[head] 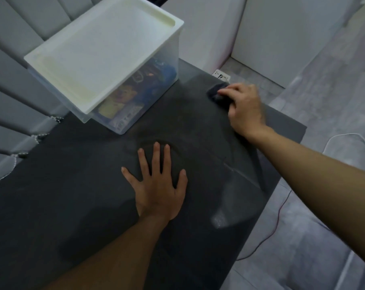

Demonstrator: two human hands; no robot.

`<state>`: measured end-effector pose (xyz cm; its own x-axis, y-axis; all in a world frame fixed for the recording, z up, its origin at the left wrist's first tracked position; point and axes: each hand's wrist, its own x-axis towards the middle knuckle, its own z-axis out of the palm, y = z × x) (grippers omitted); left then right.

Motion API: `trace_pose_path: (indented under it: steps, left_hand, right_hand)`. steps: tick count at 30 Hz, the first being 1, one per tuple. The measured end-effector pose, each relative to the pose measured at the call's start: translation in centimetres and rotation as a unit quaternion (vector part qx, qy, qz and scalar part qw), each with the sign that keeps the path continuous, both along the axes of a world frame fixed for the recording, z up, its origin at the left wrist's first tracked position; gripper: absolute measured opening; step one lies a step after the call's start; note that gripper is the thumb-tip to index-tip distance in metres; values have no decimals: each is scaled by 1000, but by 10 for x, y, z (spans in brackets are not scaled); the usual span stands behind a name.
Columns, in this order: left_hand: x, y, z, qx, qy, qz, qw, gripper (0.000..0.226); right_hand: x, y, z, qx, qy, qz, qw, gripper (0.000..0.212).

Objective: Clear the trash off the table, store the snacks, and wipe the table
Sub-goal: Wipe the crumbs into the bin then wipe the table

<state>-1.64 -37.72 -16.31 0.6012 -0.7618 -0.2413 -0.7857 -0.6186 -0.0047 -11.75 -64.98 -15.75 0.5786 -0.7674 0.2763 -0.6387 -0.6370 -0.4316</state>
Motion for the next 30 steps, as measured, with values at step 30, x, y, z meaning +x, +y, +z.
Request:
trace_pose_path:
  steps: [30]
  left_hand:
    - [-1, 3, 1, -13, -2, 3, 1000, 73]
  right_hand:
    - [-102, 78, 7, 44, 92, -80, 992, 48]
